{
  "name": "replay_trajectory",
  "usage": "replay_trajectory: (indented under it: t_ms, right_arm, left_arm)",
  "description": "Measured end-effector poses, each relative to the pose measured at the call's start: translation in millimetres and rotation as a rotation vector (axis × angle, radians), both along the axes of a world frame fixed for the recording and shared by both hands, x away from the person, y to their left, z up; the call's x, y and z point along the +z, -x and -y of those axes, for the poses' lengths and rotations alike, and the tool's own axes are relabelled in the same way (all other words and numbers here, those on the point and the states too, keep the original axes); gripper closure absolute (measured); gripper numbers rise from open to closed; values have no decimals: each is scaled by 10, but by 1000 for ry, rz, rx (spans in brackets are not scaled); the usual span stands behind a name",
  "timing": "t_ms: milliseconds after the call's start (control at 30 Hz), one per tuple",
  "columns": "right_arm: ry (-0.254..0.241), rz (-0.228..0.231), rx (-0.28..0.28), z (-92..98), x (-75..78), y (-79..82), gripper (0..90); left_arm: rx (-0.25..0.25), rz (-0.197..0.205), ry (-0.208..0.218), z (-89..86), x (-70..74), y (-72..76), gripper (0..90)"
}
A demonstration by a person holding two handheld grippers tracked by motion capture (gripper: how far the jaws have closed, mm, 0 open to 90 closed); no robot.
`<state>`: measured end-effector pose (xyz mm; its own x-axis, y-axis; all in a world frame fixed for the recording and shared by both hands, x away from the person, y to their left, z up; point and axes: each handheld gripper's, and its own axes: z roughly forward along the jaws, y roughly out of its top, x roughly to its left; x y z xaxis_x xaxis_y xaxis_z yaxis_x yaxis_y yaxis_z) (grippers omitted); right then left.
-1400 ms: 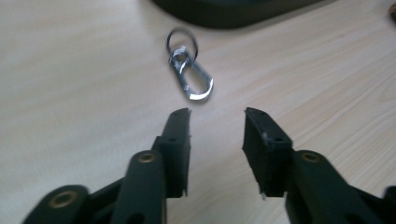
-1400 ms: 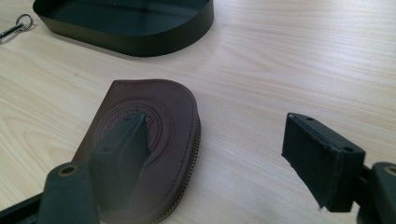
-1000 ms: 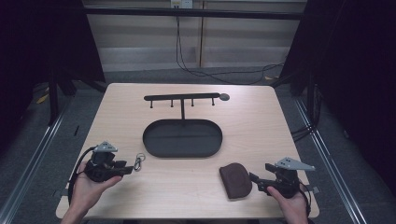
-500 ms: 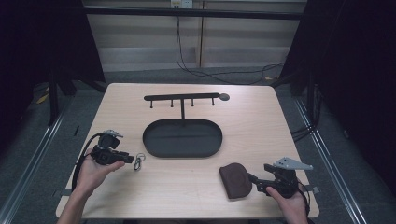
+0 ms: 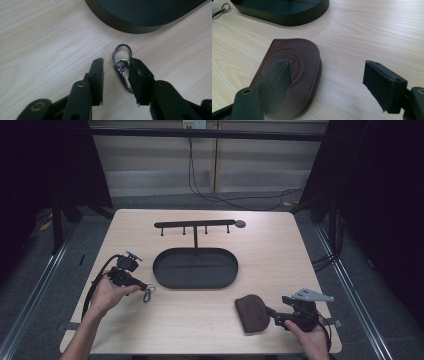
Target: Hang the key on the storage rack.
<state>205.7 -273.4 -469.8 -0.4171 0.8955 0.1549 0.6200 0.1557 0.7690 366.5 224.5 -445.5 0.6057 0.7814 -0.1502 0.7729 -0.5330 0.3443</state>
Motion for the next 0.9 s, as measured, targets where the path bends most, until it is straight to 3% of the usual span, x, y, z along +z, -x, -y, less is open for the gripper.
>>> replay_trajectory:
  t_ms: [100, 200, 500, 667, 733, 900]
  right_arm:
    - [1, 0, 2, -1, 0, 1, 221]
    - [-1, 0, 3, -3, 0, 2, 220]
    - [-6, -5, 7, -9, -4, -3, 219]
    - [-2, -3, 11, -9, -3, 1, 219]
    - [-2, -3, 12, -8, -4, 0, 219]
    - [-2, -6, 11, -11, -4, 2, 219]
  left_arm:
    - [7, -2, -4, 28, -2, -15, 637]
    - [2, -31, -17, 42, -66, -82, 637]
    - [-22, -65, -13, 89, -153, -164, 644]
    - [-29, -95, 12, 139, -187, -192, 660]
    - [-37, -107, 0, 159, -193, -207, 663]
    - [-30, -116, -10, 189, -209, -219, 745]
